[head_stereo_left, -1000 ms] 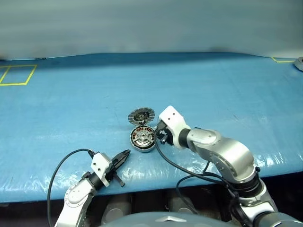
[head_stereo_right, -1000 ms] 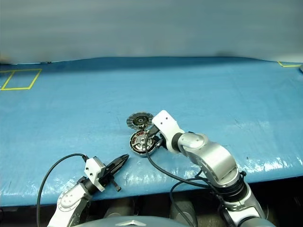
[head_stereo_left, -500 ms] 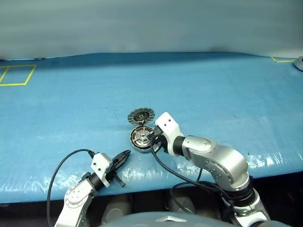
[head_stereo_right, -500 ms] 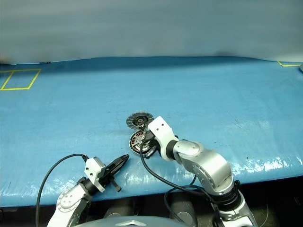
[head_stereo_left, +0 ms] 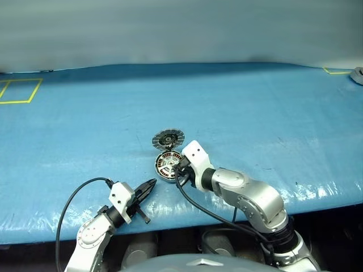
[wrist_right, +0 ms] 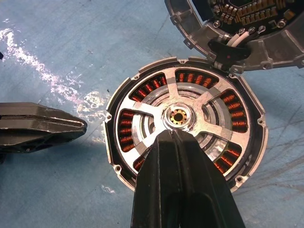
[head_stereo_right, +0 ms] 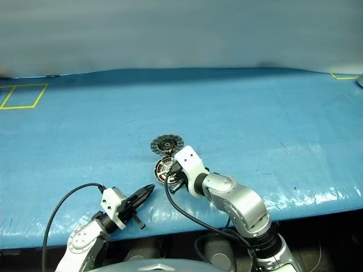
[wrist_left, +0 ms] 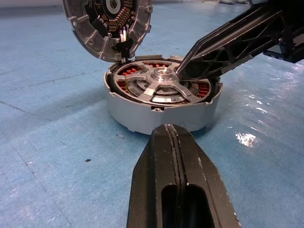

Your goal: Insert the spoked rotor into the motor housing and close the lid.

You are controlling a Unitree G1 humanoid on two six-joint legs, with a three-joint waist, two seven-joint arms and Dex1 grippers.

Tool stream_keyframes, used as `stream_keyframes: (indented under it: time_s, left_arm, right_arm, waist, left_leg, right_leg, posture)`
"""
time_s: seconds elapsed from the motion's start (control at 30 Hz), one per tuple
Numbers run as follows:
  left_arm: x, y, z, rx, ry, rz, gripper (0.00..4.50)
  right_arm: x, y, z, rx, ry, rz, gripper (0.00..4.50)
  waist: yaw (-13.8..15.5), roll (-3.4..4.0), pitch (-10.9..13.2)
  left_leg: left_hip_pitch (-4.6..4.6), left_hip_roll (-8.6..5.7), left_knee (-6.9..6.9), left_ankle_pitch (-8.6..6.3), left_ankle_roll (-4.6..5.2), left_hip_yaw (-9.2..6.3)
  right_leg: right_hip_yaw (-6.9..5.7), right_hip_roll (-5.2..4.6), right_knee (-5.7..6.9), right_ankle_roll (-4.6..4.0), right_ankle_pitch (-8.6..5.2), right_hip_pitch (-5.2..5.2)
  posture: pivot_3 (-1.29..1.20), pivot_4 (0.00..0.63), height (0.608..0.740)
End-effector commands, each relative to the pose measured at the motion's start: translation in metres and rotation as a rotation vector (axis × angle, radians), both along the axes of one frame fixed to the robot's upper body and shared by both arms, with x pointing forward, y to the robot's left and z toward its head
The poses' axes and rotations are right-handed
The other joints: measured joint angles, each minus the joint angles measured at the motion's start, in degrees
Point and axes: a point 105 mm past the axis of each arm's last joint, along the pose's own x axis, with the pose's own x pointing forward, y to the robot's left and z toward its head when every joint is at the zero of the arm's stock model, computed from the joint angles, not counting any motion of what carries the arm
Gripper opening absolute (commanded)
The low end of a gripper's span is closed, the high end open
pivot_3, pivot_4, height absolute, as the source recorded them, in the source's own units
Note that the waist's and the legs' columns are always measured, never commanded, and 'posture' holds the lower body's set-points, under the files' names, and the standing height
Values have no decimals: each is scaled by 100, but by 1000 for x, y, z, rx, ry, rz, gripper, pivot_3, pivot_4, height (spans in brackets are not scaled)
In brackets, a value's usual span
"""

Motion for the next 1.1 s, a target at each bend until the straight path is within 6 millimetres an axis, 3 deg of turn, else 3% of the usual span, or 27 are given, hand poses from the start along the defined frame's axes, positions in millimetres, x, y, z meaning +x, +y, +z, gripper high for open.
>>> stream_keyframes:
  time_s: [0.03, 0.2, 0.33, 0.43, 0.57, 0.73, 0.87, 1.1]
  left_arm:
    - [0, -4, 10, -6, -36, -18, 0]
    - [1, -4, 9, -8, -37, -14, 0]
    - [3, -5, 9, -10, -39, -17, 0]
    - [4, -7, 8, -12, -40, -31, 0]
    - [6, -8, 8, -9, -45, -40, 0]
    - [8, -7, 7, 1, -49, -41, 0]
    - [8, -6, 7, 2, -46, -43, 0]
    - [5, -7, 5, -4, -43, -31, 0]
  right_arm:
    - [2, -3, 7, 2, -26, -9, 32]
    - [15, -32, 34, -82, -120, -11, 32]
    - [42, -64, 48, -289, -209, -62, 32]
    - [66, -69, 56, -348, -285, -96, 32]
    - [90, -59, 64, -310, -361, -80, 32]
    - [117, -36, 80, -141, -436, -1, 32]
    - [119, -11, 93, 58, -383, 135, 32]
    - [105, 9, 69, 52, -211, 394, 32]
  waist:
    - [0, 0, 0]
    - [23, 1, 5]
    - [24, 0, 8]
    - [8, -1, 9]
    - [-13, -1, 10]
    - [-20, -2, 16]
    - [-28, 1, 18]
    - [-32, 3, 19]
  left_leg:
    - [0, 0, 0, 0, 0, 0]
    - [-4, -4, 4, 0, 0, 1]
    - [-4, -4, 8, 0, 1, 3]
    - [-3, 1, 0, 0, 0, 5]
    - [-4, 1, -8, -1, 1, 10]
    - [-5, -2, -6, -4, 6, 19]
    - [-4, -1, -5, -4, 7, 17]
    - [-1, -2, -5, -4, 6, 15]
  right_leg:
    - [0, 0, 0, 0, 0, 0]
    - [0, -2, -1, 3, 2, 1]
    - [0, -4, -2, 5, 3, 1]
    - [-2, 2, 1, 1, 2, 0]
    - [0, 2, 0, 15, 13, -5]
    - [6, 0, -3, -2, 32, -5]
    - [6, 2, -1, -4, 34, -3]
    - [7, 2, 1, -8, 36, -2]
  posture:
    - [0, 150, 740]
    - [0, 150, 740]
    - [0, 150, 740]
    - [0, 150, 740]
    - [0, 150, 740]
    - [0, 150, 740]
    - [0, 150, 740]
    - [0, 150, 740]
